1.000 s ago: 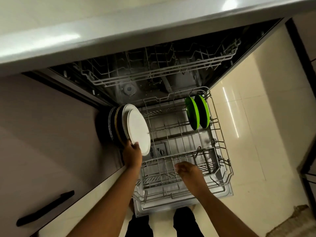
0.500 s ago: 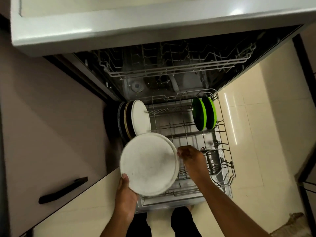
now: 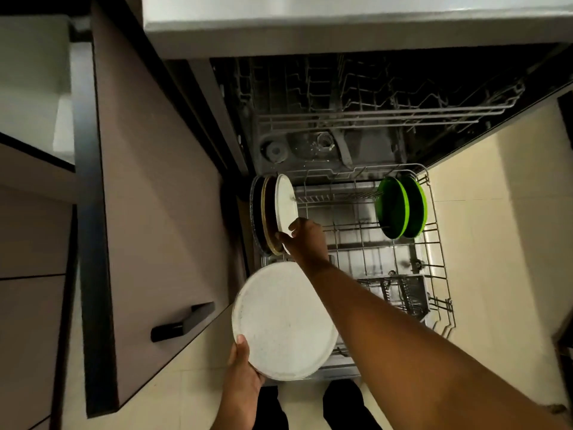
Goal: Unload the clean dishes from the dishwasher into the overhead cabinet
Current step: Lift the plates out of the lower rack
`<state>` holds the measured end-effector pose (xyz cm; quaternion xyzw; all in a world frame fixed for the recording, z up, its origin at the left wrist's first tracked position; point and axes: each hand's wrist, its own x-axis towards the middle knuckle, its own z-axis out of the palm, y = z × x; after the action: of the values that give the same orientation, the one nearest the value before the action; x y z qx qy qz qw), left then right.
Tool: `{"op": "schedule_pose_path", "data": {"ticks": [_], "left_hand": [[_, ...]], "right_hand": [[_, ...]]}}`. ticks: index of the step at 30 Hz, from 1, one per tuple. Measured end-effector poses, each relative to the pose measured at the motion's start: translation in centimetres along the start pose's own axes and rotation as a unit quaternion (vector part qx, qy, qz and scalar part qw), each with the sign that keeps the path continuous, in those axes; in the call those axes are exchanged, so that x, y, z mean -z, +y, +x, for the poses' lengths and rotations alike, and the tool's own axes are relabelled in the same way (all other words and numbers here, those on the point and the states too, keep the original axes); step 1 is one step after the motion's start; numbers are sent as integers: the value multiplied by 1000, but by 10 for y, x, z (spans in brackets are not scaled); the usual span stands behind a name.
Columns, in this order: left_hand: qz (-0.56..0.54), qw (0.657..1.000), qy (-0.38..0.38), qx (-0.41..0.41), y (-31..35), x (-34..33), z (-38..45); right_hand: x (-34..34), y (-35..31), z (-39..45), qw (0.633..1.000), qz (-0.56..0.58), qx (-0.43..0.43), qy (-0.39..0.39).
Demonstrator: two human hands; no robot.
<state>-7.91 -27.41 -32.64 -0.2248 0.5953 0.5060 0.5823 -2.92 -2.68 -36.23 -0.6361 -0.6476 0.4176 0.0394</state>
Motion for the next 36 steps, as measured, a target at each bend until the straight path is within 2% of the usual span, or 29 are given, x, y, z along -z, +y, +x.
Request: {"op": "schedule_pose_path", "data": {"ticks": [7,11,16,21,23,27,31,36], "left_hand": [[6,1000,-4,17,-3,18,4],[34,999,-3,15,-2,20,4],[98,995,0,8,1,7,-4],[91,996,11,6,7,-22,-7],[83,996,11,9,8,-34,-6],[67,997,23,17,10,-61,-6],[76,996,36,30,11,-76,0],[23,998,-1,54,16,-84,-6]], "right_hand": [[-42,-2,20,997,-46,-51,28],[-33,4,16,994,-60,-26,84],[32,10,-30,988,-9,31,151],[90,34,-108,985,-4,132,112],[95,47,-138,972,-31,189,138],[87,70,-176,917,-142,322,187],[70,84,-202,913,-163,339,155],[58,95,-222,918,-195,331,102]]}}
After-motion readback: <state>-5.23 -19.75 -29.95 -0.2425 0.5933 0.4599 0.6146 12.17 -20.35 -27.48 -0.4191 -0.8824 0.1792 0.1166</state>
